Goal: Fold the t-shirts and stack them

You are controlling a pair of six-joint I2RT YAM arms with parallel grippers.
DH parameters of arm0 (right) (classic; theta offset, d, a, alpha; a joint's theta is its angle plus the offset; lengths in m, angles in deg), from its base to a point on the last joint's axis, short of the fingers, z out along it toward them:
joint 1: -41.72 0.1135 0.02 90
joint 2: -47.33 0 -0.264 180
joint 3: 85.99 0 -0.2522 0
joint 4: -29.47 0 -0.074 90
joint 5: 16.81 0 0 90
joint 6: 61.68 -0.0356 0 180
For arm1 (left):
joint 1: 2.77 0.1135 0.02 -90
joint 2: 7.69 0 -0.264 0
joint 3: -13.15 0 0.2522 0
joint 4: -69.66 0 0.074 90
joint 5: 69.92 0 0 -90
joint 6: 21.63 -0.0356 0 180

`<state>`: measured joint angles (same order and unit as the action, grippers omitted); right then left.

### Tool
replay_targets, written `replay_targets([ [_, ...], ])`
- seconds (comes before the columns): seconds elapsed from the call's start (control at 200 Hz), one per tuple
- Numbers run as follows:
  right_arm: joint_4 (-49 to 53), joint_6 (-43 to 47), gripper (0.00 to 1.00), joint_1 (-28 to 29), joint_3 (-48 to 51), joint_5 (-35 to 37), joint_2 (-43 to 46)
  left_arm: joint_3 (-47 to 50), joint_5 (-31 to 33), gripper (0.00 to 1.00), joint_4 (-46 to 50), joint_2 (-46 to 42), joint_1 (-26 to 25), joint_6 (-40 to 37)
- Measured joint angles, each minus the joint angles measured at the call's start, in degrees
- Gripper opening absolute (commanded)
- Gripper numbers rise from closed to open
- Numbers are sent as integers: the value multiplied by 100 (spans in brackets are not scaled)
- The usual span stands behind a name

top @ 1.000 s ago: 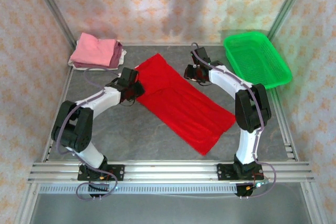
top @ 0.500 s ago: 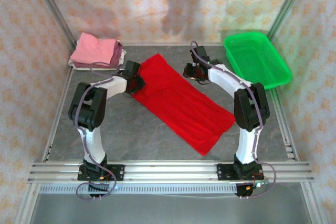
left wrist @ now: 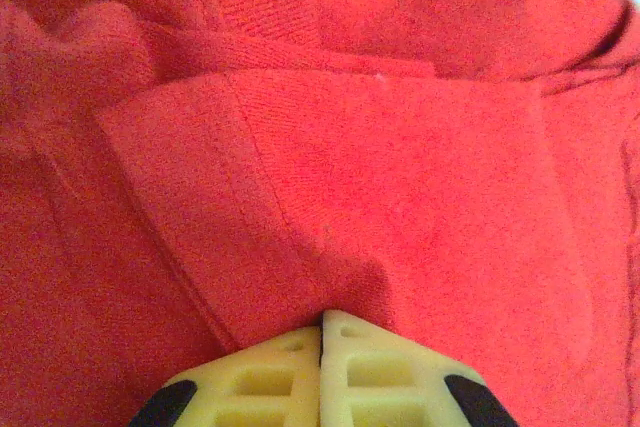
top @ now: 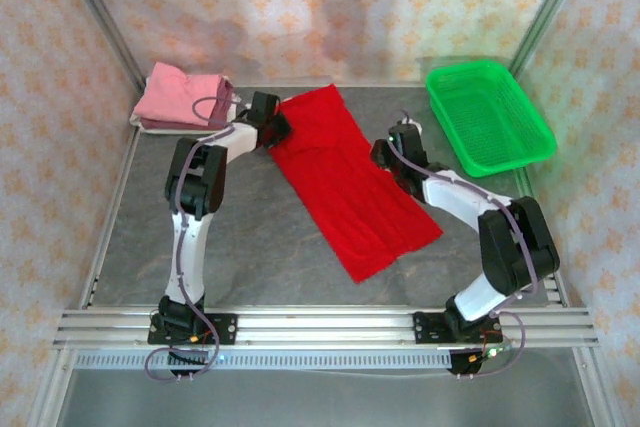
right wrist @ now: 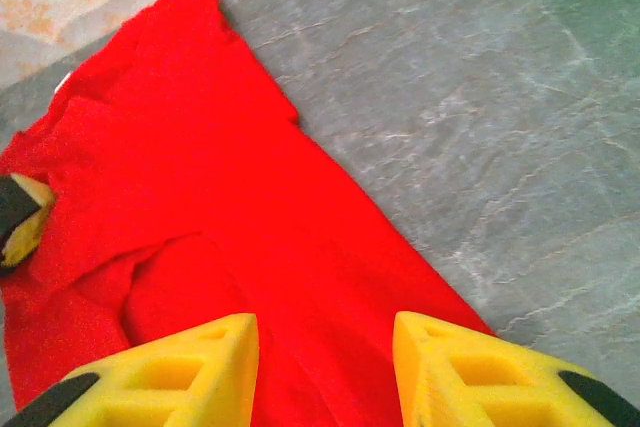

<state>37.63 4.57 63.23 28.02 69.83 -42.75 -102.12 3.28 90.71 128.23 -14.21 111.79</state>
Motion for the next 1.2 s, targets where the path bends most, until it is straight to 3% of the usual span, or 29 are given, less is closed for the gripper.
replay_targets([
  [0.285, -236, -264, 40, -372, 566, -234, -188, -3314, -387, 8, 1600, 1646, -105, -643],
  [0.46, 203, -146, 40, -369, 343, -520, -476, -3628, -378, 14, 2063, 1517, -216, -883],
  [0.596, 863, 131, 35, -369, -391, -772, -977, -2376, -195, 19, 2031, 385, -264, -1091],
  [0.716, 1449, 365, 26, -369, -1032, -905, -1384, -627, 46, 25, 1556, -1329, -308, -1224],
  [0.921, 2155, 487, 22, -369, -1069, -999, -1464, 2061, 483, 31, 691, -4089, -688, -1517],
  [1.056, 2387, 546, 21, -345, -905, -1014, -1353, 3438, 487, 35, 319, -4723, -968, -1650],
  [1.201, 2538, 564, 21, -275, -756, -999, -1226, 4804, 481, 34, 190, -4802, -994, -1631],
])
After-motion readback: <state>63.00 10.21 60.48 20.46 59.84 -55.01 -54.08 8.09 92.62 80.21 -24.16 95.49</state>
